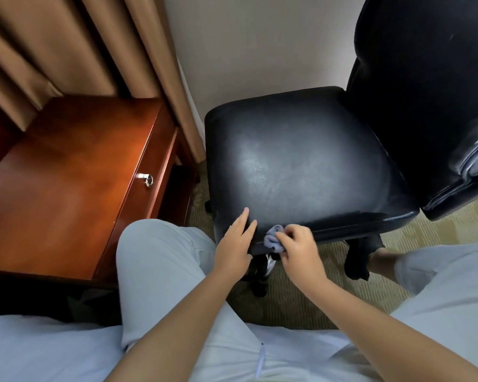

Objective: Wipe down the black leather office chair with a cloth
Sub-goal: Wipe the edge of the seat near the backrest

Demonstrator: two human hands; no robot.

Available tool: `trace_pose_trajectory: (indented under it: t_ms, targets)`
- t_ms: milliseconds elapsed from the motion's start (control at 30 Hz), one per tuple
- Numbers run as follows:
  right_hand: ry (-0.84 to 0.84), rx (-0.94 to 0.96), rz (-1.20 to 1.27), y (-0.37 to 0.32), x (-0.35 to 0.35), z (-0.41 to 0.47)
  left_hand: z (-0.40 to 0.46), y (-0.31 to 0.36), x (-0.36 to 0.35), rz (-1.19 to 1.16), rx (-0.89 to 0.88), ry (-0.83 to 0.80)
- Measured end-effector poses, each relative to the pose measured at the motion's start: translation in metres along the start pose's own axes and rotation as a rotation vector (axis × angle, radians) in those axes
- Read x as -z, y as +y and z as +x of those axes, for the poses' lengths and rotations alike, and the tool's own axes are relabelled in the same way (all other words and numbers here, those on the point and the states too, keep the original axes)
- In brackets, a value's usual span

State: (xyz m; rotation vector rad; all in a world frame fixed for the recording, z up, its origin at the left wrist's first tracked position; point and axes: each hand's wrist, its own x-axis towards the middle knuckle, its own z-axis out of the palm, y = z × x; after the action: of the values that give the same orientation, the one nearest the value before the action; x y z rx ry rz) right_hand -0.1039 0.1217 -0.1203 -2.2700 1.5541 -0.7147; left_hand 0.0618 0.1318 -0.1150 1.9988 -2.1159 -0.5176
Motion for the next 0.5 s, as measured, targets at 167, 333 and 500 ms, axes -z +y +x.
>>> trace_pose_trajectory:
  t_ms: [167, 333, 500]
  targets:
    - [-0.017, 0.008, 0.057, 0.012, 0.007, 0.004, -0.004, -0.007, 0.005, -0.129, -0.006, -0.008]
    - [0.075, -0.046, -0.018, 0.019, 0.017, 0.005, -0.006, -0.005, 0.017, -0.72, 0.234, 0.013]
    - [-0.165, 0.349, -0.037, -0.017, -0.005, -0.004, -0.004, -0.021, 0.03, -1.081, 0.415, 0.07]
